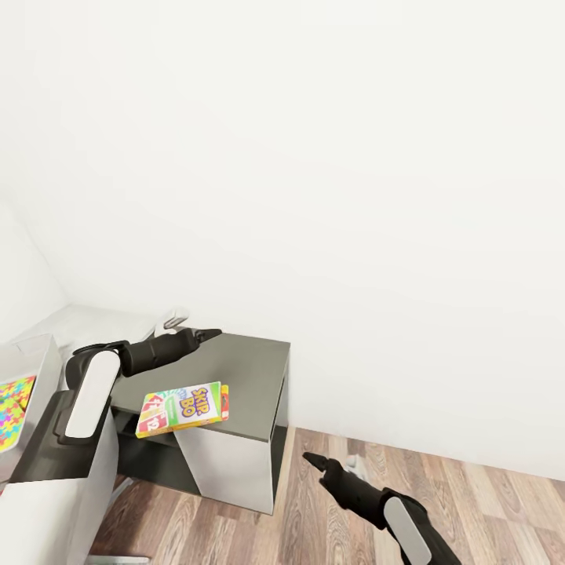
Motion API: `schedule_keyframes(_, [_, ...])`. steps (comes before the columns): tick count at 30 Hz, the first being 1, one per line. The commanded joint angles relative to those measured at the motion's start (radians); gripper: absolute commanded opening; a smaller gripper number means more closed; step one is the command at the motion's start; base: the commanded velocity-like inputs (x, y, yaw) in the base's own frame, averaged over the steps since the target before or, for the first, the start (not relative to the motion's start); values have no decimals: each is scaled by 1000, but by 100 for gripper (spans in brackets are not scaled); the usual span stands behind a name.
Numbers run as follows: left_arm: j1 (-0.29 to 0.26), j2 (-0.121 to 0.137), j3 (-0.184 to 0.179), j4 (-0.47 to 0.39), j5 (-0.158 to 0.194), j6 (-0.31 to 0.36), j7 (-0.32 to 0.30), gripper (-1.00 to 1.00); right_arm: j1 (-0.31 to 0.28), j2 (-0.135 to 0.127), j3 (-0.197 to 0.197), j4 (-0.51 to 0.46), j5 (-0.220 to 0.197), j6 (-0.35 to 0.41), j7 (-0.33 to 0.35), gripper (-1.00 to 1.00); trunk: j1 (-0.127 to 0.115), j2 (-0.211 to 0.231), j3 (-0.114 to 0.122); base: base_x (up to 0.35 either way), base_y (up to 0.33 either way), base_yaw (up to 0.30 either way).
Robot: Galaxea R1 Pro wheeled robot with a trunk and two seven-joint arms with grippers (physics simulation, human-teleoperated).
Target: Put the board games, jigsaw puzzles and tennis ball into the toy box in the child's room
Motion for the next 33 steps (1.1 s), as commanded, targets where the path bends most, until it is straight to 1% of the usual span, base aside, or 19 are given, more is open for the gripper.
schedule_keyframes(1, [-1,0,1,0,-9,4,-10,100,-1,1,2,-1,-5,6,-1,100,1,-2,-2,-9,4,0])
schedule_keyframes(4, [-1,0,2,0,-9,4,-10,100,-1,3,22,-1,-4,4,0,100,1,-2,-2,-4,2,0])
schedule_keyframes(5, [-1,0,2,0,-9,4,-10,100,-1,4,34,-2,-4,2,0,100,1,-2,-2,-2,1,0])
schedule_keyframes(9, [-1,-1,0,0,-9,4,-10,100,-1,4,53,-1,-5,-11,0,100,1,-2,-2,-1,1,0])
schedule_keyframes(12, [-1,-2,-1,0,-9,4,-10,100,-1,4,59,-1,-7,-21,0,100,1,-2,-2,0,0,0])
schedule_keyframes(23, [0,-3,-3,0,-9,4,-10,100,-1,4,61,0,-15,-31,5,100,1,-2,-2,0,0,0])
schedule_keyframes(33, [0,-3,-2,0,-9,4,-10,100,-1,5,63,0,-11,-31,9,100,1,-2,-2,0,0,0])
